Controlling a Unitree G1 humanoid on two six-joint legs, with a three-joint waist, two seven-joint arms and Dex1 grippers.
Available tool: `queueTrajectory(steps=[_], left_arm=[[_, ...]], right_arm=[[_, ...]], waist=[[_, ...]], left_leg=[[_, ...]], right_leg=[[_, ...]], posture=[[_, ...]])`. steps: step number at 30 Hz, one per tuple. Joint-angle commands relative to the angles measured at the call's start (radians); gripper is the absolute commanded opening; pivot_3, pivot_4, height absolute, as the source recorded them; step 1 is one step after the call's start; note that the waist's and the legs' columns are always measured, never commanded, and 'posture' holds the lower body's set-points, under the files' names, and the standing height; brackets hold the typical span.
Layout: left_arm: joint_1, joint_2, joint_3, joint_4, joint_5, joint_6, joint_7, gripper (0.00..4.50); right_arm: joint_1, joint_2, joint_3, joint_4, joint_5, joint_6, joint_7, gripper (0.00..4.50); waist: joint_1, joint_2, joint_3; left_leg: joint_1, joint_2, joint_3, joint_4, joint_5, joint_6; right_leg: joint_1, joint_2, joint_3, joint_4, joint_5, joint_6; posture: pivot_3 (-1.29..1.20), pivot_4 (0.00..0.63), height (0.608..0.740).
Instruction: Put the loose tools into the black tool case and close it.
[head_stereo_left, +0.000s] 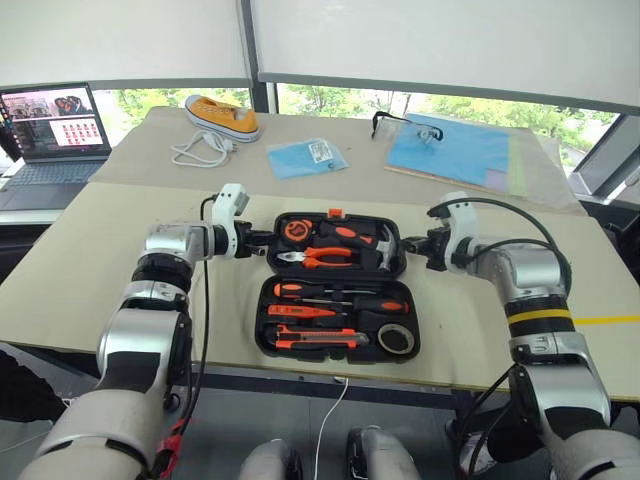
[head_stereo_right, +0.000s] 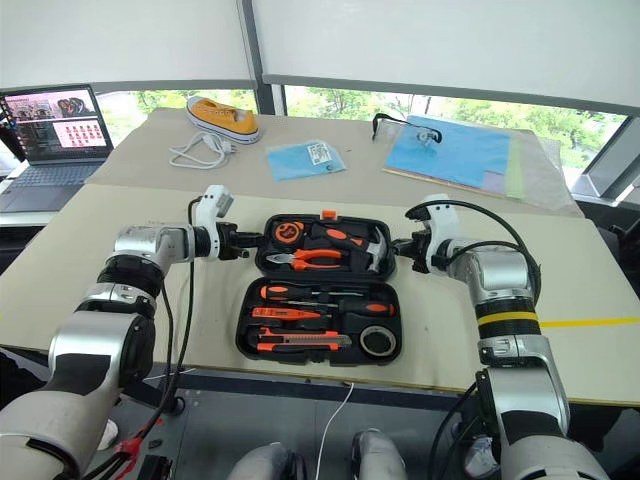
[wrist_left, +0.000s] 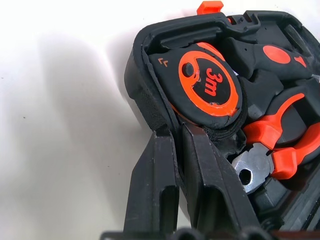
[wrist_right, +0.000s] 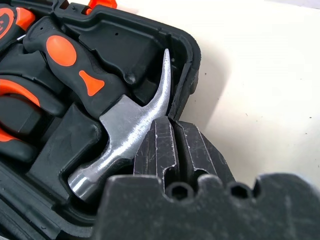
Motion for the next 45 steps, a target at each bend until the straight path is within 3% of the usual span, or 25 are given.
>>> queueTrajectory(steps=[1,8,12,18,23,25,30,32,33,34,37,38,41,45], left_arm=[[0.026,0.000,0.005,-0.088,0.001,-0.171,-0.029,0.08],[0.003,-0.044,0.089,-0.135,-0.046,-0.377,0.044,0.08],[0.020,-0.049,0.083,-0.144,-0.021,-0.476,0.055,0.08],[0.229,-0.027,0.006,-0.274,0.091,-0.727,0.121,0.08],[0.460,0.022,0.025,-0.539,0.128,-0.796,0.236,0.08],[0.543,0.048,0.067,-0.673,0.088,-0.719,0.253,0.75],[0.693,0.158,0.168,-0.944,-0.041,-0.450,0.222,2.43],[0.753,0.245,0.219,-1.010,-0.140,-0.286,0.140,3.07],[0.772,0.291,0.247,-1.015,-0.186,-0.224,0.091,3.44],[0.775,0.328,0.260,-1.004,-0.208,-0.181,0.061,3.78],[0.692,0.360,0.198,-0.891,-0.160,-0.208,0.046,3.78],[0.641,0.355,0.160,-0.827,-0.123,-0.244,0.044,3.85],[0.464,0.298,0.046,-0.617,-0.030,-0.383,0.009,3.07],[0.270,0.202,-0.080,-0.346,0.088,-0.576,-0.021,1.64]], right_arm=[[-0.032,0.016,-0.078,-0.105,0.033,-0.083,-0.046,0.00],[-0.059,0.049,-0.135,-0.149,0.010,-0.293,-0.140,0.00],[0.001,0.042,-0.128,-0.207,0.000,-0.375,-0.144,0.00],[0.298,0.020,-0.041,-0.390,-0.104,-0.566,-0.122,0.00],[0.548,-0.037,-0.040,-0.521,-0.198,-0.793,-0.130,0.00],[0.628,-0.066,-0.075,-0.576,-0.182,-0.799,-0.113,0.71],[0.751,-0.156,-0.183,-0.750,-0.067,-0.702,-0.034,2.31],[0.834,-0.240,-0.213,-0.834,0.035,-0.592,0.082,2.94],[0.891,-0.291,-0.225,-0.877,0.099,-0.530,0.161,3.03],[0.938,-0.335,-0.230,-0.909,0.136,-0.506,0.228,3.03],[0.999,-0.404,-0.210,-0.942,0.175,-0.484,0.315,3.03],[1.002,-0.415,-0.194,-0.944,0.183,-0.468,0.328,2.75],[0.973,-0.432,-0.121,-0.944,0.171,-0.448,0.362,1.93],[0.888,-0.414,-0.017,-0.916,0.120,-0.448,0.357,0.68]], waist=[[0.000,0.000,0.000],[0.004,0.000,0.000],[0.003,0.000,0.000],[0.003,0.001,0.000],[0.001,0.001,-0.004],[0.003,0.001,-0.005],[0.002,0.001,-0.002],[0.006,0.001,-0.002],[0.009,0.001,-0.002],[0.010,0.001,-0.003],[0.028,-0.002,-0.004],[0.033,-0.002,-0.004],[0.052,-0.004,-0.005],[0.056,-0.007,-0.006]], left_leg=[[0.000,0.000,0.000,0.000,0.000,0.000],[-0.006,-0.001,0.000,0.000,0.001,0.000],[-0.014,-0.001,0.002,-0.001,0.001,0.000],[-0.017,0.000,0.003,-0.004,0.002,0.000],[0.000,0.001,0.006,-0.016,0.001,0.000],[0.008,0.001,0.006,-0.018,0.001,0.000],[0.008,0.005,0.007,-0.010,0.001,0.000],[0.009,0.006,0.007,-0.009,0.002,0.000],[0.010,0.006,0.007,-0.008,0.002,-0.001],[0.011,0.006,0.007,-0.009,0.002,-0.004],[0.013,0.011,0.006,-0.011,0.004,-0.001],[0.013,0.012,0.006,-0.010,0.004,-0.001],[0.011,0.011,0.006,-0.008,0.004,-0.001],[0.005,0.012,0.006,-0.004,0.002,0.002]], right_leg=[[0.000,0.000,0.000,0.000,0.000,0.000],[-0.006,-0.002,-0.001,0.001,0.001,-0.002],[-0.012,0.004,-0.004,0.002,0.001,-0.002],[-0.015,0.009,-0.008,0.000,0.001,-0.002],[-0.004,0.010,-0.003,-0.006,0.000,-0.002],[0.004,0.009,0.000,-0.007,-0.002,-0.001],[0.003,0.000,0.006,-0.004,-0.007,0.006],[0.003,-0.002,0.006,-0.001,-0.006,0.008],[0.004,-0.002,0.006,0.000,-0.006,0.008],[0.004,-0.002,0.005,0.000,-0.006,0.008],[0.006,0.004,0.004,-0.001,-0.007,0.007],[0.006,0.005,0.004,-0.002,-0.007,0.007],[0.006,0.005,0.003,-0.001,-0.007,0.007],[0.003,0.007,0.002,-0.002,-0.006,0.006]], posture=[[0.00,0.150,0.718],[0.00,0.150,0.718],[0.00,0.150,0.718],[0.00,0.150,0.718],[0.00,0.150,0.718],[0.00,0.150,0.718],[0.00,0.150,0.718],[0.00,0.150,0.718],[0.00,0.150,0.718],[0.00,0.150,0.718],[0.00,0.150,0.718],[0.00,0.150,0.718],[0.00,0.150,0.718],[0.00,0.150,0.718]])
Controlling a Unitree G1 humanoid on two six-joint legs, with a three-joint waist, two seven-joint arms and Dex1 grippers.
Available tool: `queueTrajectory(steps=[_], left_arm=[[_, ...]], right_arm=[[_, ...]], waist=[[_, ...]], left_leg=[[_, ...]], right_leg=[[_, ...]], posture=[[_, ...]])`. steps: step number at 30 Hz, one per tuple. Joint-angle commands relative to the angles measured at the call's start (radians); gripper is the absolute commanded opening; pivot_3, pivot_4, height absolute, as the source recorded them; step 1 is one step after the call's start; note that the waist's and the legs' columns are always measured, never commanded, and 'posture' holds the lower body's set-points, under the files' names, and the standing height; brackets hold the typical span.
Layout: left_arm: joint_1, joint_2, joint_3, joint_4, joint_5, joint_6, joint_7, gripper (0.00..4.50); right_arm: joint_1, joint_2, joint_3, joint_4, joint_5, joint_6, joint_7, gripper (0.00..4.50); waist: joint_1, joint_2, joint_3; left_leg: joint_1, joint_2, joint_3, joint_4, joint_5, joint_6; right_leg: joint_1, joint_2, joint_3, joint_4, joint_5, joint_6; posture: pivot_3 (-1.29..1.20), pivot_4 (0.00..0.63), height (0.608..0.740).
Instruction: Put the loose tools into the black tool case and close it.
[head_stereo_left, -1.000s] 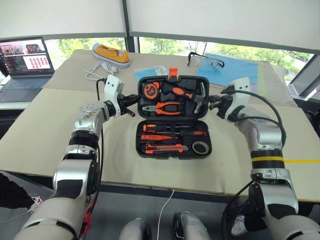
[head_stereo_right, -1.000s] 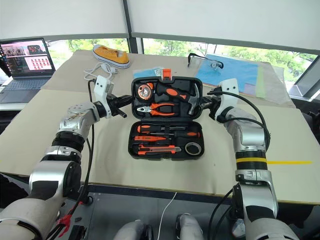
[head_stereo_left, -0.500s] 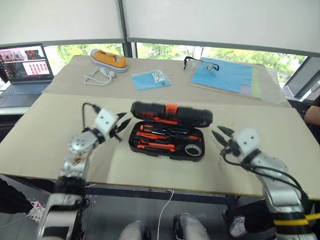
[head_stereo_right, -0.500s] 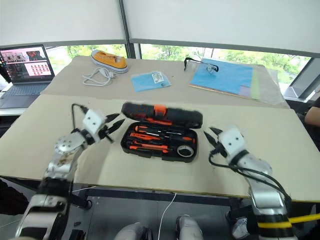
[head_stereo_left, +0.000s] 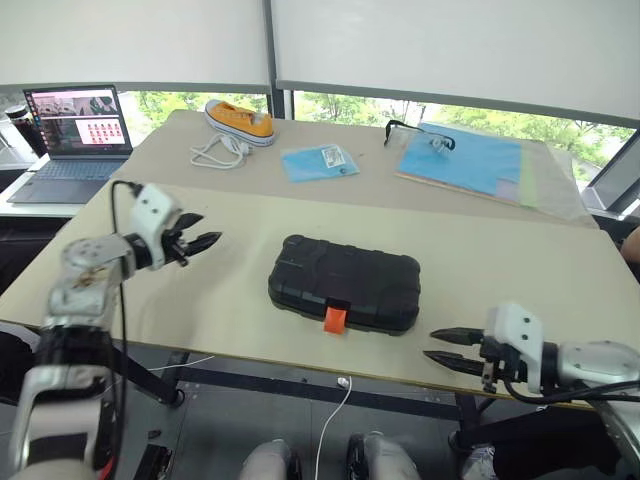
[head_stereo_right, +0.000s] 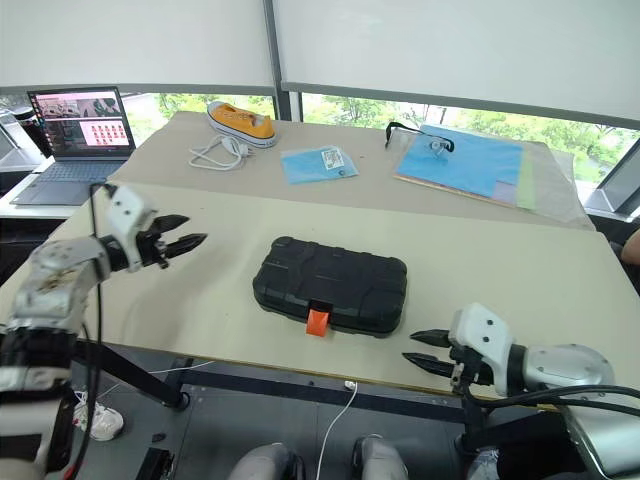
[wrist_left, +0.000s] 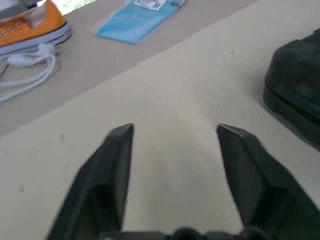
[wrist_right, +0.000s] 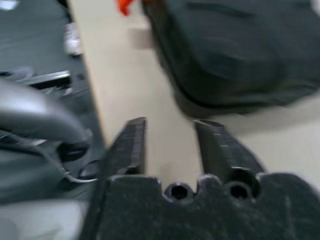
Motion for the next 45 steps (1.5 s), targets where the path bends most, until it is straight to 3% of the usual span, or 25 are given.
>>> queueTrajectory(steps=[1,2,4,10,14,20,24,29,34,38,42,45], left_arm=[[-0.147,-0.072,-0.093,0.212,0.097,-0.182,-0.029,1.20],[-0.186,-0.097,-0.112,0.276,0.117,-0.221,-0.031,0.87],[-0.254,-0.146,-0.142,0.389,0.150,-0.303,-0.037,0.15],[-0.387,-0.252,-0.258,0.617,0.307,-0.475,0.016,0.06],[-0.403,-0.267,-0.265,0.661,0.318,-0.536,-0.067,0.06],[-0.336,-0.241,-0.274,0.581,0.274,-0.644,-0.366,0.06],[-0.279,-0.244,-0.218,0.432,0.173,-0.561,-0.447,0.06],[-0.294,-0.215,-0.121,0.253,0.027,-0.250,-0.488,0.06],[-0.233,-0.220,-0.150,-0.008,-0.035,-0.027,-0.523,0.06],[-0.161,-0.252,-0.235,-0.077,0.030,-0.075,-0.487,0.06],[-0.112,-0.273,-0.351,-0.007,0.176,-0.251,-0.413,0.06],[-0.095,-0.274,-0.365,0.005,0.182,-0.283,-0.405,0.06]], right_arm=[[-0.073,0.015,0.076,0.005,-0.034,0.001,0.000,0.22],[-0.095,0.020,0.099,0.012,-0.042,0.001,0.002,0.01],[-0.131,0.032,0.141,0.030,-0.062,-0.005,0.007,0.00],[-0.258,0.079,0.226,0.112,-0.155,0.008,-0.046,0.00],[-0.292,0.082,0.205,0.159,-0.182,0.012,-0.067,0.00],[-0.371,0.071,0.136,0.348,-0.256,-0.053,-0.146,0.00],[-0.378,0.073,0.109,0.420,-0.274,-0.091,-0.164,0.00],[-0.268,0.049,0.018,0.283,-0.170,-0.032,-0.094,0.00],[-0.188,0.042,-0.062,0.152,-0.074,0.062,-0.077,0.00],[-0.151,0.046,-0.063,0.082,-0.057,0.101,-0.082,0.00],[-0.161,0.075,-0.016,0.062,-0.064,0.113,-0.106,0.00],[-0.174,0.082,0.031,0.082,-0.100,0.103,-0.121,0.00]], waist=[[-0.001,0.000,0.000],[-0.002,-0.001,0.000],[-0.007,-0.001,0.000],[-0.014,-0.004,0.001],[-0.024,-0.004,0.001],[-0.026,-0.003,0.001],[-0.025,-0.003,0.001],[-0.025,-0.003,0.001],[-0.027,-0.003,0.001],[-0.026,-0.003,0.001],[-0.025,-0.004,0.001],[-0.026,0.000,-0.004]], left_leg=[[-0.003,0.000,0.000,0.001,0.000,0.000],[-0.005,-0.001,0.000,0.002,0.000,0.001],[-0.007,-0.003,0.001,0.003,-0.001,0.002],[-0.010,-0.006,0.001,0.002,-0.002,0.004],[-0.010,-0.006,0.001,0.003,-0.002,0.004],[-0.009,-0.006,0.001,0.004,-0.001,0.004],[-0.009,-0.007,0.001,0.005,-0.001,0.004],[-0.011,-0.006,0.000,0.005,-0.001,0.004],[-0.010,-0.006,0.000,0.005,-0.001,0.005],[-0.007,-0.007,0.000,0.005,-0.001,0.005],[-0.006,-0.006,0.000,0.005,-0.001,0.005],[-0.005,-0.006,0.000,0.005,-0.001,0.005]], right_leg=[[-0.002,0.001,0.000,-0.001,0.000,-0.001],[-0.003,0.001,-0.001,-0.002,0.003,-0.006],[-0.003,0.004,-0.003,-0.003,0.006,-0.011],[-0.003,0.003,-0.005,-0.004,0.006,-0.009],[-0.003,0.001,-0.005,-0.006,0.005,-0.005],[-0.003,-0.010,-0.005,-0.003,0.002,-0.001],[-0.003,-0.013,-0.006,-0.001,0.002,-0.001],[-0.004,-0.011,-0.009,-0.002,0.005,-0.007],[-0.001,-0.011,-0.010,-0.003,0.001,0.001],[0.001,-0.012,-0.006,-0.002,0.001,0.001],[0.000,-0.011,-0.005,-0.001,0.001,0.001],[0.001,-0.012,-0.004,-0.001,0.001,0.001]], posture=[[0.00,0.150,0.718],[0.00,0.150,0.718],[0.00,0.150,0.718],[0.00,0.150,0.718],[0.00,0.150,0.718],[0.00,0.150,0.718],[0.00,0.150,0.718],[0.00,0.150,0.718],[0.00,0.150,0.718],[0.00,0.150,0.718],[0.00,0.150,0.718],[0.00,0.150,0.718]])
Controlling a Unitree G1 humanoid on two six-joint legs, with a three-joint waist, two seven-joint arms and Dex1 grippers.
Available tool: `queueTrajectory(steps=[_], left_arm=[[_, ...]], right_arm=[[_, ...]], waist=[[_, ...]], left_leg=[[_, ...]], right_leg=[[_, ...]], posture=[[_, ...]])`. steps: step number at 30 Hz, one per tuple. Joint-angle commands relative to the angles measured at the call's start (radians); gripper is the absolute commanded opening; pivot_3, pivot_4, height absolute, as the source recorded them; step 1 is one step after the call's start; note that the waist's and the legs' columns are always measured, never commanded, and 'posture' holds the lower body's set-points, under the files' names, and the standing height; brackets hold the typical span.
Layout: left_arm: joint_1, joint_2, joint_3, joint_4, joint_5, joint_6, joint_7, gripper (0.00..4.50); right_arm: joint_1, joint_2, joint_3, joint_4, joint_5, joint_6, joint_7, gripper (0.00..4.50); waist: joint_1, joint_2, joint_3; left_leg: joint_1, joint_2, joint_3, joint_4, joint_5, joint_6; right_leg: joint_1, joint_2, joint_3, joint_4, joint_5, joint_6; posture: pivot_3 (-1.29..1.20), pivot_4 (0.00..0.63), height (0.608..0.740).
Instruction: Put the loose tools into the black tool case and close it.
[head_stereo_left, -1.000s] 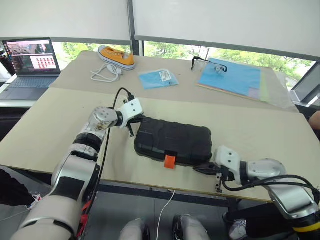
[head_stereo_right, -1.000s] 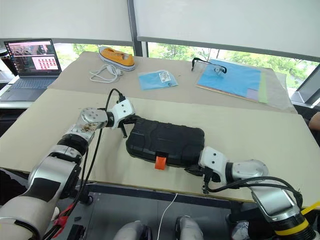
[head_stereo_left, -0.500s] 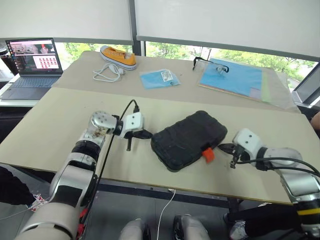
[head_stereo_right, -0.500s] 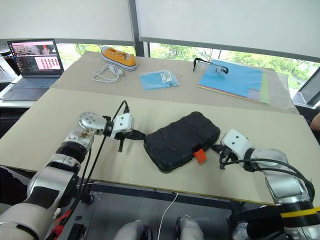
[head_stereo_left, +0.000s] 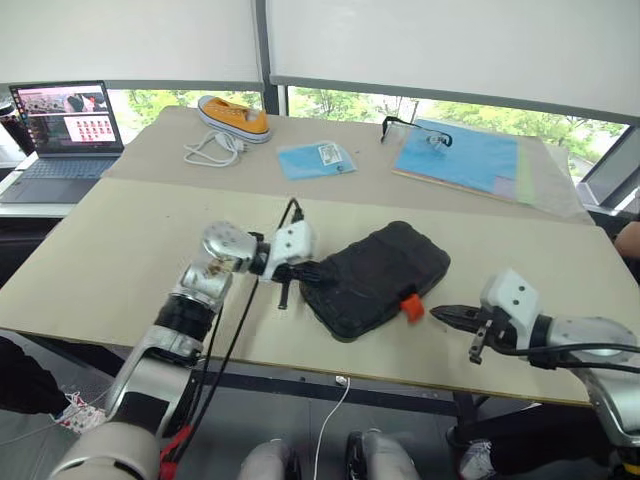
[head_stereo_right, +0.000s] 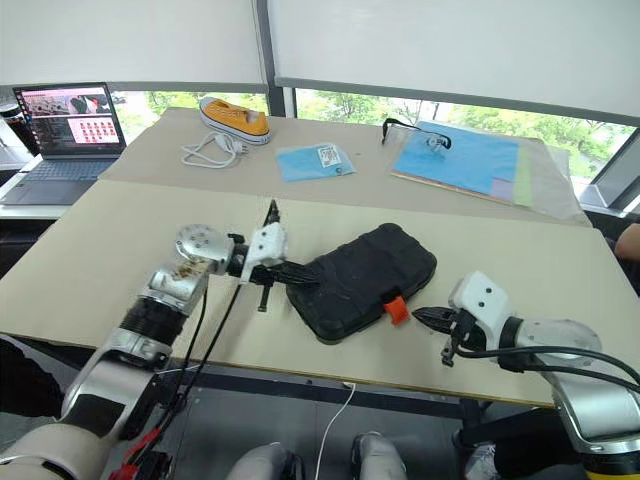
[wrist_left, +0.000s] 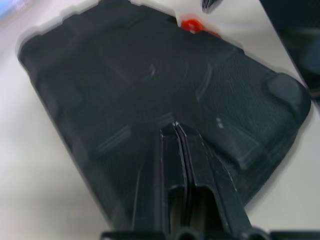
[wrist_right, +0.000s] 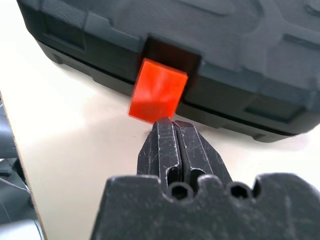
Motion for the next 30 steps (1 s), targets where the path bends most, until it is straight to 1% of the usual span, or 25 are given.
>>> queueTrajectory(steps=[1,6,10,16,20,25,30], left_arm=[[0.034,0.007,-0.040,0.032,0.045,-0.021,0.009,0.06],[0.028,0.000,-0.037,0.014,0.030,-0.006,0.012,0.06],[0.016,-0.008,-0.035,0.018,0.030,-0.006,0.017,0.06],[0.007,-0.016,-0.036,0.023,0.030,-0.012,0.019,0.06],[0.004,-0.027,-0.051,0.037,0.047,-0.048,0.025,0.06],[-0.005,-0.008,-0.139,0.134,0.179,-0.280,0.064,0.06],[-0.019,-0.016,-0.157,0.204,0.214,-0.361,0.093,0.06]], right_arm=[[-0.023,-0.002,0.043,-0.001,-0.050,-0.014,-0.025,0.00],[-0.076,0.013,0.113,0.052,-0.113,-0.006,-0.058,0.00],[-0.118,0.064,0.149,0.085,-0.136,-0.017,-0.088,0.00],[-0.139,0.137,0.169,0.078,-0.139,0.014,-0.126,0.00],[-0.127,0.161,0.150,0.030,-0.113,0.046,-0.134,0.00],[-0.135,0.137,0.083,-0.033,-0.090,0.079,-0.136,0.00],[-0.169,0.135,0.057,-0.061,-0.049,0.134,-0.133,0.00]], waist=[[0.000,0.002,-0.002],[0.000,0.002,-0.002],[0.000,0.002,-0.002],[-0.003,0.002,-0.002],[-0.004,0.002,-0.002],[-0.003,0.002,-0.002],[-0.003,0.002,-0.002]], left_leg=[[0.000,0.000,0.000,0.000,0.000,0.000],[0.000,0.000,0.000,0.000,0.000,0.001],[0.000,0.001,0.000,0.000,0.000,0.001],[-0.001,0.000,0.000,0.000,0.001,0.002],[-0.001,0.001,0.000,0.000,0.001,0.002],[-0.001,0.001,0.001,0.000,0.001,0.002],[0.000,0.001,0.001,0.000,0.000,0.003]], right_leg=[[0.000,0.000,0.000,0.000,0.000,0.000],[0.000,0.000,0.000,0.000,0.000,0.000],[0.000,0.000,0.000,0.000,0.000,0.000],[-0.001,0.000,0.000,0.001,0.000,0.000],[-0.001,0.001,0.000,0.001,0.000,0.000],[-0.001,0.000,0.000,0.001,0.000,0.000],[-0.001,0.000,0.000,0.000,0.000,0.000]], posture=[[0.00,0.150,0.718],[0.00,0.150,0.718],[0.00,0.150,0.718],[0.00,0.150,0.718],[0.00,0.150,0.718],[0.00,0.150,0.718],[0.00,0.150,0.718]])
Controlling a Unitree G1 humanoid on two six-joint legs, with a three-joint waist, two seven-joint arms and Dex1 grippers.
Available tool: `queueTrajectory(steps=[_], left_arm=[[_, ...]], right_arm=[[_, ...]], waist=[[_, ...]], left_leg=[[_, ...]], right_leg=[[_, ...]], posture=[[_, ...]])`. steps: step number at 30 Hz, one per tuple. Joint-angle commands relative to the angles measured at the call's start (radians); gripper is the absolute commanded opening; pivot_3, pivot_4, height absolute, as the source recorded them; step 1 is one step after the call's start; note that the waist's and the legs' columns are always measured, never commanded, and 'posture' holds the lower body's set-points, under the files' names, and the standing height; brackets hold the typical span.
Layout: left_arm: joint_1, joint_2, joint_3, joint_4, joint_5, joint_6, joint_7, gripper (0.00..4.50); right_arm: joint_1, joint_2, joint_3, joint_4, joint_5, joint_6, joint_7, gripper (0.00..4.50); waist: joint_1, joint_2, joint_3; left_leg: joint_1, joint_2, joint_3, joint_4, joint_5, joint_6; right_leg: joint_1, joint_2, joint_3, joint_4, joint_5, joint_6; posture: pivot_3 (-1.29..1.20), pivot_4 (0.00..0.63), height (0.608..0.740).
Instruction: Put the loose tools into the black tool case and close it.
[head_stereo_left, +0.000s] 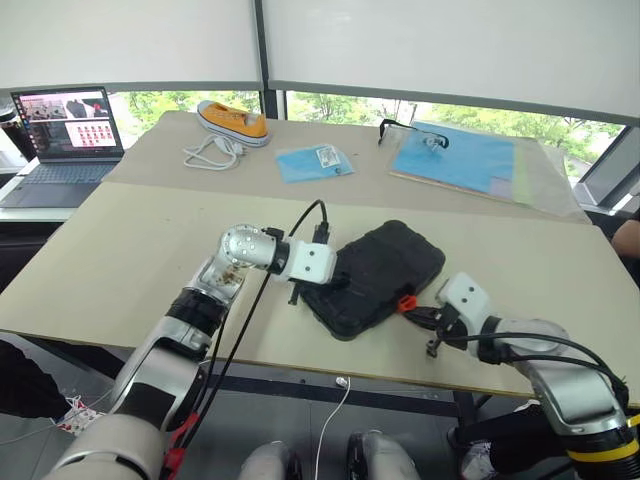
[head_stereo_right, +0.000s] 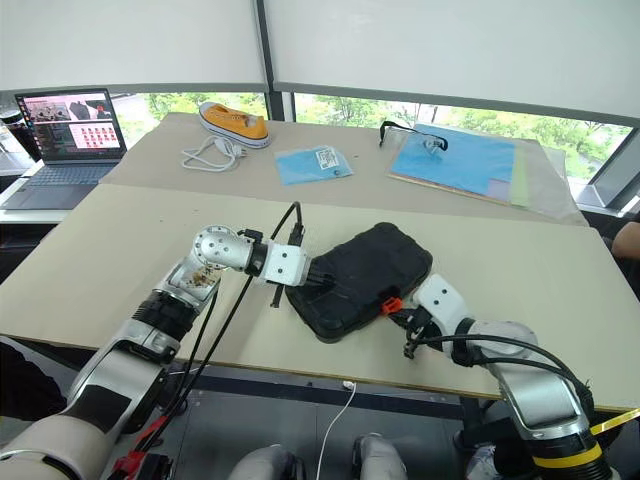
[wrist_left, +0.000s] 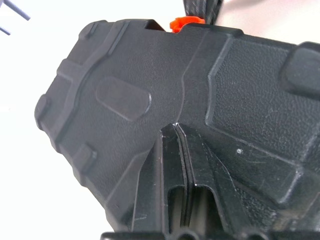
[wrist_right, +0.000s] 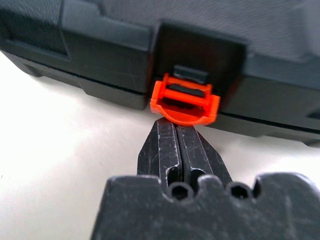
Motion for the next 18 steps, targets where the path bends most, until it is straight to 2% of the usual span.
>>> queueTrajectory(steps=[1,11,14,17,18], left_arm=[[0.027,-0.005,-0.088,0.098,0.096,-0.030,-0.005,0.06],[0.021,-0.008,-0.067,0.132,0.082,-0.022,0.001,0.06],[0.031,0.000,-0.031,0.117,0.041,0.044,-0.004,0.06],[0.047,0.031,0.059,0.044,-0.081,0.240,-0.043,0.76],[0.056,0.056,0.090,0.008,-0.122,0.309,-0.063,1.16]], right_arm=[[-0.078,0.009,-0.063,-0.087,0.058,0.000,-0.013,0.00],[-0.106,0.027,-0.025,-0.031,0.032,-0.026,-0.011,0.00],[-0.087,-0.003,-0.046,-0.033,0.038,-0.020,0.010,0.00],[-0.041,-0.057,-0.143,-0.067,0.111,0.026,0.062,0.79],[-0.022,-0.084,-0.180,-0.072,0.137,0.029,0.092,1.19]], waist=[[0.000,0.000,0.000],[-0.004,-0.001,-0.004],[-0.004,-0.001,-0.004],[-0.003,-0.001,-0.004],[-0.003,-0.001,-0.004]], left_leg=[[0.000,0.000,0.000,0.000,0.000,0.000],[0.001,0.001,0.000,0.000,0.000,0.001],[0.001,0.001,0.000,0.000,0.000,0.001],[0.000,0.001,0.000,0.000,0.000,0.001],[0.000,0.001,0.000,0.000,-0.001,0.001]], right_leg=[[0.000,0.000,0.000,0.000,0.000,0.000],[0.000,0.001,0.000,0.000,0.001,0.001],[0.000,0.001,0.000,0.000,0.001,0.001],[0.000,0.001,0.000,0.001,0.001,0.001],[-0.001,0.001,0.000,0.000,0.001,0.001]], posture=[[0.00,0.150,0.718],[0.00,0.150,0.718],[0.00,0.150,0.718],[0.00,0.150,0.718],[0.00,0.150,0.718]])
